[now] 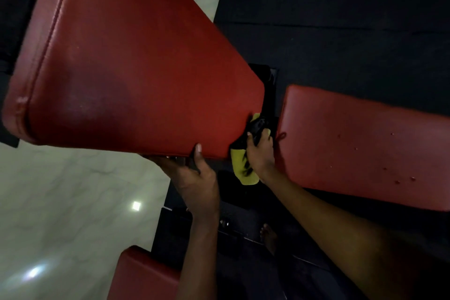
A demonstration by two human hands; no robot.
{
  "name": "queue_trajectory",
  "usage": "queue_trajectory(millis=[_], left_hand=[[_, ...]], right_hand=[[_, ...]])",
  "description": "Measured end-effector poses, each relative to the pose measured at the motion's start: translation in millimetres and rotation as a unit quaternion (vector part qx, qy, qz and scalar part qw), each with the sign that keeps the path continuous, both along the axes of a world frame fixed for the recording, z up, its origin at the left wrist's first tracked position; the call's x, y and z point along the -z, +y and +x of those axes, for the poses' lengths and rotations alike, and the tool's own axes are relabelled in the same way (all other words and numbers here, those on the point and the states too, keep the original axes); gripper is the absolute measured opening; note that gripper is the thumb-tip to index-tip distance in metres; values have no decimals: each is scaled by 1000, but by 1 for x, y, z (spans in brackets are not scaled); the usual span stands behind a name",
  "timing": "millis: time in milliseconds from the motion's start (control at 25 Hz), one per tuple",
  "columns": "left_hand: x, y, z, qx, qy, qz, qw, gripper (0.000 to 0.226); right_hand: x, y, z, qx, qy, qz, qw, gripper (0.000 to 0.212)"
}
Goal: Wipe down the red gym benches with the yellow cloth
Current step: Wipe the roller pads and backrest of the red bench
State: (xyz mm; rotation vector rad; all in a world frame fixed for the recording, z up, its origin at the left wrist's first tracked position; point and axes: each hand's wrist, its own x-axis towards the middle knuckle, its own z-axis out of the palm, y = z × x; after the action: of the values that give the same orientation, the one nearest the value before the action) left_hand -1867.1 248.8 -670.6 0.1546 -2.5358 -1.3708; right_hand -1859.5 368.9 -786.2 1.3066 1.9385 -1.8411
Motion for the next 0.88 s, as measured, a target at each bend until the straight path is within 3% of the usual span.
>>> queue_trajectory(millis=[160, 320, 400, 480, 640, 720, 880], left_hand=[[7, 15, 6, -27, 31, 14, 999, 89], [5, 28, 17, -14, 25, -21, 999, 87], [-4, 38, 34, 5, 16, -76, 997, 88], [-16, 41, 49, 51, 52, -167, 983, 86], [-57, 19, 24, 197, 121, -376, 897, 62], [-81, 16, -4, 256, 104, -429, 860, 54], [-135, 20, -60, 290, 125, -520, 794, 49]], right_hand=[[-24, 11, -4, -42, 174, 114, 977, 47], [-29, 47, -47, -93, 133, 126, 979, 60], [-32, 60, -56, -86, 107, 112, 984, 53], [-38, 66, -55, -118, 155, 131, 972, 48], [-56, 68, -56, -167, 249, 188, 935, 56], [-56, 65, -61, -148, 224, 188, 945, 56], [-51, 67, -61, -69, 101, 74, 990, 51]])
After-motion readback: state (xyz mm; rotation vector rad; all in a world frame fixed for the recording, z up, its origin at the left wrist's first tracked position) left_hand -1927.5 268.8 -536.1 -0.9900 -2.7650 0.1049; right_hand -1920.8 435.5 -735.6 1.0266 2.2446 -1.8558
